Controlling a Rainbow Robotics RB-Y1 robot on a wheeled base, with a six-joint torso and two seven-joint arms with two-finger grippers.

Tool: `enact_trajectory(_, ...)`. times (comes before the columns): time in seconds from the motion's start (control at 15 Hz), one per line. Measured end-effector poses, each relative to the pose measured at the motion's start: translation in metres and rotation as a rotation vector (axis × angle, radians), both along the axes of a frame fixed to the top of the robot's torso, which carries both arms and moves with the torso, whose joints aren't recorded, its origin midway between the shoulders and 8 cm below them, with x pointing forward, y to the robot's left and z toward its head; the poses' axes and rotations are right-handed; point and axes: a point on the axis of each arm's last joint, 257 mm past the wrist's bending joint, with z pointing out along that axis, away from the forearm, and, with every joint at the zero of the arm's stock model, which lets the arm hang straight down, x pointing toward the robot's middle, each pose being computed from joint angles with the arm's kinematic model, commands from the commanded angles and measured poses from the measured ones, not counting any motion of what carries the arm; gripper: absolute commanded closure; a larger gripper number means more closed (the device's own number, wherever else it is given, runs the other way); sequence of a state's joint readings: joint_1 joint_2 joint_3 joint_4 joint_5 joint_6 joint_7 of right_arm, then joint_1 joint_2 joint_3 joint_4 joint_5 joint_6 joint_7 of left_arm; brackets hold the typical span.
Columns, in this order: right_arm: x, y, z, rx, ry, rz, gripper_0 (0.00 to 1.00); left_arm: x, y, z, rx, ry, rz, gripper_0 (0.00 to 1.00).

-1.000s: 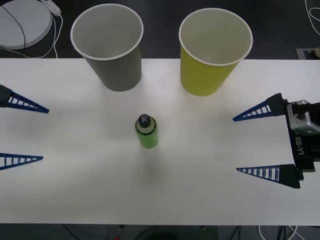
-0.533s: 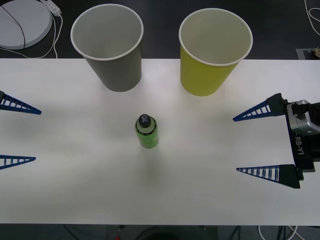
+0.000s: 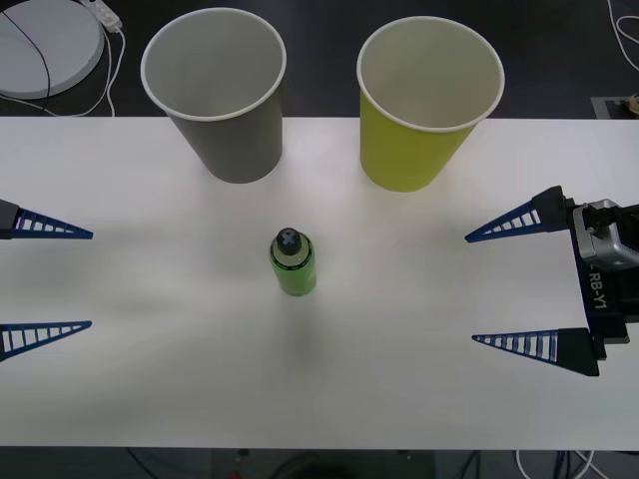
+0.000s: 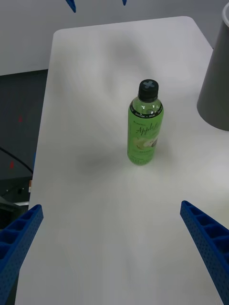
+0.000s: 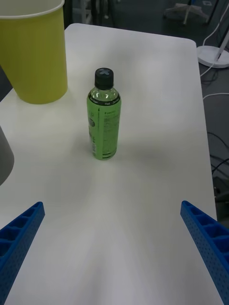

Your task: Put the can into the green bin and the plastic bottle into the gray bin

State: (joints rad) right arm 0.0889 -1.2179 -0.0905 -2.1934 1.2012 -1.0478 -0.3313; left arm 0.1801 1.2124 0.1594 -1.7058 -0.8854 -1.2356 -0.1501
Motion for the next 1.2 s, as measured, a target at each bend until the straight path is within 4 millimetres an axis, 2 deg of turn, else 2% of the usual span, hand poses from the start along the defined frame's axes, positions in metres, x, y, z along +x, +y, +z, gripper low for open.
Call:
enact_trajectory(0.47, 0.0, 0.0, 0.0, 0.0, 0.0, 0.0, 0.0, 0.013, -0.018, -0.028, -0.082, 0.003, 0.072, 0.0)
enact_trajectory(0.73, 0.0, 0.0, 0.0, 0.0, 0.0, 0.0, 0.0, 0.021, -0.035, -0.044, -0.082, -0.025, 0.092, 0.0)
enact_trajectory(1.2, 0.0, 0.0, 0.0, 0.0, 0.0, 0.0, 0.0, 0.022, -0.076, -0.07, -0.098, -0.068, 0.09, 0.0)
